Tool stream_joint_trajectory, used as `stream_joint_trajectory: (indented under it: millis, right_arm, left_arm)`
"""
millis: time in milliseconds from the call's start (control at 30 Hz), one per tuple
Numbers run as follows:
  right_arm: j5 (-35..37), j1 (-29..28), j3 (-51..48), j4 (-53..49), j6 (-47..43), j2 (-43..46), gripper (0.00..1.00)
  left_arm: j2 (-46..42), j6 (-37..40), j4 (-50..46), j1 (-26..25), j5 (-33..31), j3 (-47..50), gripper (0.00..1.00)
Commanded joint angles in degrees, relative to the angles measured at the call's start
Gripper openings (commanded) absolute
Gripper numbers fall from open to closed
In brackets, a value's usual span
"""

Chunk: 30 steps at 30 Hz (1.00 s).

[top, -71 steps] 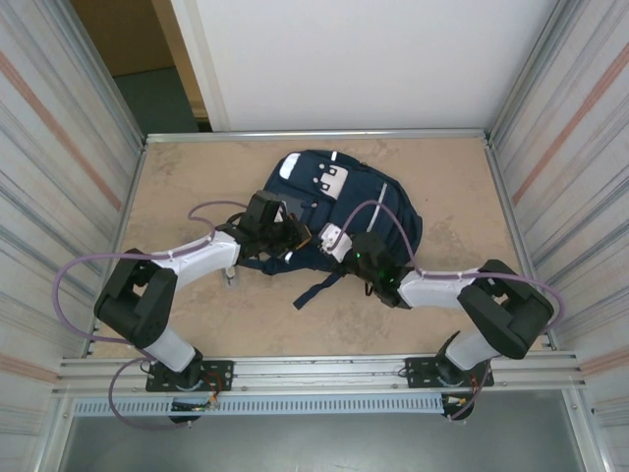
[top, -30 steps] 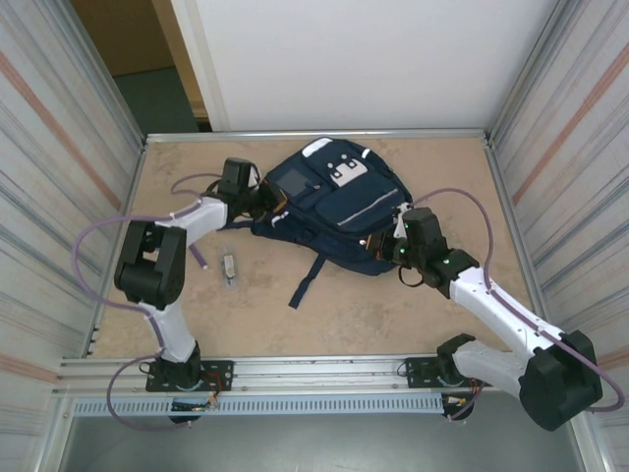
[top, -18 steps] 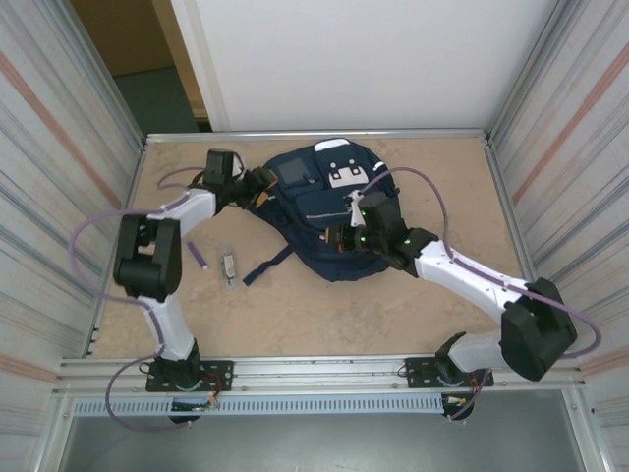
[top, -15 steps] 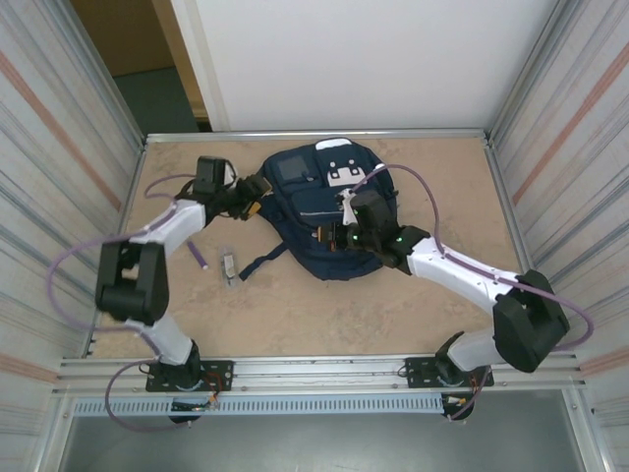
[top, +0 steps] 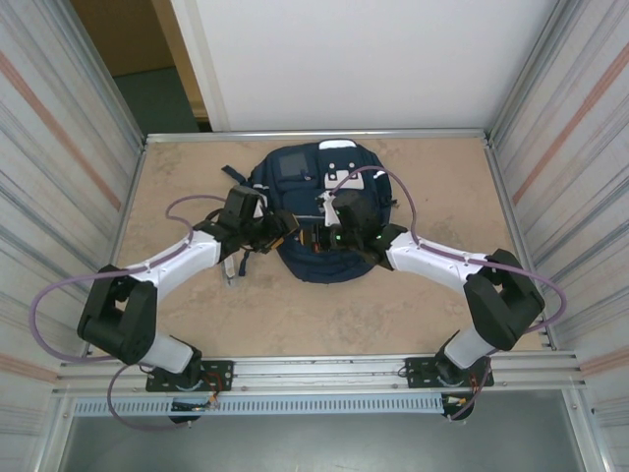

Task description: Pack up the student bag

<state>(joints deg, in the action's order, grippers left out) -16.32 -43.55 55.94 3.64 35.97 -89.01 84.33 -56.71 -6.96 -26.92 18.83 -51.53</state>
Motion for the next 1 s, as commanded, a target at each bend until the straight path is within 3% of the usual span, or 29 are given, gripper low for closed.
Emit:
stream_joint_trajectory:
  millis: [0, 100, 167, 433, 567, 700, 800, 900, 967]
  right_arm:
    - [0.23, -1.22, 1.61, 3.54, 1.57, 0.35, 0.00]
    - [2.63, -0.87, -0.25, 1.03, 1.18, 3.06, 0.00]
    - [4.10, -0.37, -2.17, -1.43, -1.01, 5.25, 0.00]
    - [14.58, 6.96, -11.39, -10.67, -12.52, 14.97, 0.00]
    - [12.76, 13.20, -13.64, -10.80, -13.49, 17.78, 0.00]
    - [12.14, 12.27, -11.56, -11.45, -18.02, 18.70, 0.00]
    - [12.55, 9.77, -6.37, -14.47, -16.37, 16.63, 0.00]
    - [11.36, 5.93, -2.51, -14.16, -15.76, 13.77, 0.00]
    - [12.74, 3.62, -0.22, -13.62, -15.36, 11.75, 0.00]
  left_arm:
    - [2.78, -1.01, 4.47, -0.03, -5.80, -2.63, 0.40]
    - [4.80, -0.88, 5.55, 0.61, -5.41, -3.01, 0.11]
    - [5.47, -0.71, 6.57, 1.43, -4.89, -2.63, 0.01]
    - [6.04, 3.74, 4.28, 8.85, 0.65, -4.27, 0.00]
    - [10.42, 9.92, -0.14, 11.40, 2.69, -10.45, 0.00]
    - [18.51, 11.17, -2.62, 14.35, 5.22, -18.43, 0.00]
    - [23.90, 11.24, -2.88, 15.64, 6.97, -24.49, 0.08]
    - [27.81, 13.99, -5.64, 16.81, 7.95, -30.88, 0.33]
    - [26.97, 14.06, -8.75, 18.28, 10.02, -32.02, 0.42]
